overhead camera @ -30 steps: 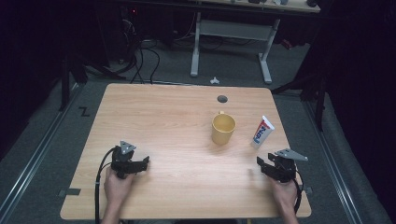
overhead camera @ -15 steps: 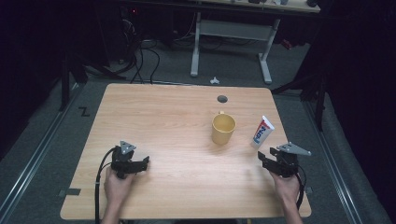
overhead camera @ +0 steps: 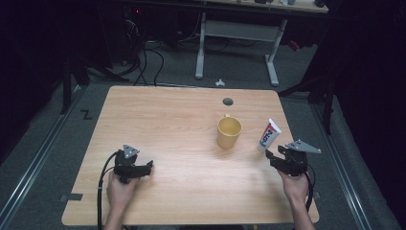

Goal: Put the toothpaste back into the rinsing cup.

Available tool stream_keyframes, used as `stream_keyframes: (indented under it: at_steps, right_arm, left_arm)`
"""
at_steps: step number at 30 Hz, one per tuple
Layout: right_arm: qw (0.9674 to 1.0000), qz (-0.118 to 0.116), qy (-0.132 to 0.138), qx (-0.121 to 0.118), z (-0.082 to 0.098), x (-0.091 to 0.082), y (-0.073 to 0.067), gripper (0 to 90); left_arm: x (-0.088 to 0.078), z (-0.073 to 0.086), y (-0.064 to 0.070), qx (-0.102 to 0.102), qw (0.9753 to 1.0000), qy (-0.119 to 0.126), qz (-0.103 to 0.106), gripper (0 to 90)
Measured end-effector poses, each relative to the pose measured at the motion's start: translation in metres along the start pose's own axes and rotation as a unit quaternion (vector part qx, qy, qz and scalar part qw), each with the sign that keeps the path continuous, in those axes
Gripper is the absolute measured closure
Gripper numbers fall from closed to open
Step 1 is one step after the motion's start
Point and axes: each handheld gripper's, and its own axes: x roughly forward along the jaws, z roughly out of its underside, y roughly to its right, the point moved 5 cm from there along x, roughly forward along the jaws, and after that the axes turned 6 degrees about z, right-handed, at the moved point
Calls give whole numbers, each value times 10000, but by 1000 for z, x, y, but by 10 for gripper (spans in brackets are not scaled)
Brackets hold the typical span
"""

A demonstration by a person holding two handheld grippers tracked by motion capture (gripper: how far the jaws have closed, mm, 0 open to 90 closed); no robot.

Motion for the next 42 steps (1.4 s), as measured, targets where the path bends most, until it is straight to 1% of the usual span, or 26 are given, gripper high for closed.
stream_keyframes:
  at_steps: [2, 4, 11, 15, 23, 28, 39, 42]
  right_arm:
    - [10000, 7, 11, 3, -3, 1, 1, 430]
    - [10000, 7, -7, 64, -5, 2, 2, 430]
    - [10000, 12, -3, 93, -11, 5, 6, 428]
    - [10000, 20, 48, 74, -17, 7, 7, 426]
    - [9999, 37, 67, 78, -27, 9, 8, 426]
    - [9999, 12, 77, 140, -29, 13, 11, 441]
    - [9999, 7, 64, 120, -39, 21, 12, 443]
    - [9998, -28, 26, 188, -41, 27, 12, 452]
  left_arm:
    - [0, 0, 0, 0, 10000, 0, 0, 159]
    - [0, 0, 0, 1, 10000, 0, 0, 159]
    - [0, 0, 0, 1, 10000, 1, -1, 159]
    - [0, 0, 0, 0, 10000, 1, 0, 159]
    - [0, 0, 0, 0, 10000, 1, 0, 159]
    - [0, 0, 0, -1, 10000, 3, 0, 159]
    - [0, 0, 0, 0, 10000, 1, 0, 159]
    - [0, 0, 0, -1, 10000, 3, 0, 159]
